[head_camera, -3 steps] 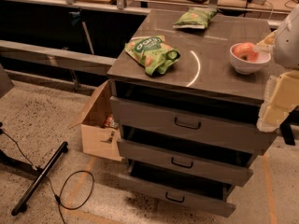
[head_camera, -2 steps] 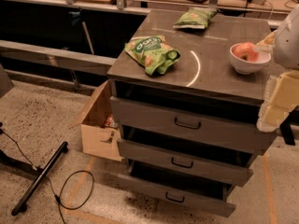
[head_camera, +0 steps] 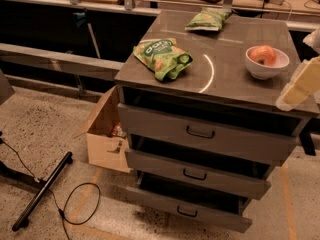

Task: Pick apple from white bowl and place on counter

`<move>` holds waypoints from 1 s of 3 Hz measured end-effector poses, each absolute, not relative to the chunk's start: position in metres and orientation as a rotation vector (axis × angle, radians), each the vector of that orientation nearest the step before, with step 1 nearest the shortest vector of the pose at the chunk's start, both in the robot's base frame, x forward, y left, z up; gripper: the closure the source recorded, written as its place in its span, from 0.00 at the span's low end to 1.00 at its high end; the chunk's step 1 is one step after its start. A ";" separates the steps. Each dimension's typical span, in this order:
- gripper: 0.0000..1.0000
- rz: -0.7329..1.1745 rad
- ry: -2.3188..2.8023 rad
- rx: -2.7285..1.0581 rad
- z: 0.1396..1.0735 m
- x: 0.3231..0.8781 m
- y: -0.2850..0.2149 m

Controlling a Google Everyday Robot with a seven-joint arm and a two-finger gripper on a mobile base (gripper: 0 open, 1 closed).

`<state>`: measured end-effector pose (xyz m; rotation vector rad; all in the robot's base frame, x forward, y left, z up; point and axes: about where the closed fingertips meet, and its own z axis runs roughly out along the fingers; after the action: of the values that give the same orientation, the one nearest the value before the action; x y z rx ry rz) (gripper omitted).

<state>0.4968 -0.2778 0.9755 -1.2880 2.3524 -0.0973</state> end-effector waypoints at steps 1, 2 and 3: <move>0.00 -0.091 2.388 -1.001 0.971 0.530 -0.316; 0.00 -0.089 2.385 -0.946 0.972 0.537 -0.319; 0.00 -0.089 2.385 -0.946 0.972 0.537 -0.319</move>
Offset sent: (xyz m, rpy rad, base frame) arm 0.0310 -0.0360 -0.0043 0.0844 -0.0620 -0.1788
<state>0.5375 -0.3186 0.9718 -0.9464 2.3854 -0.0894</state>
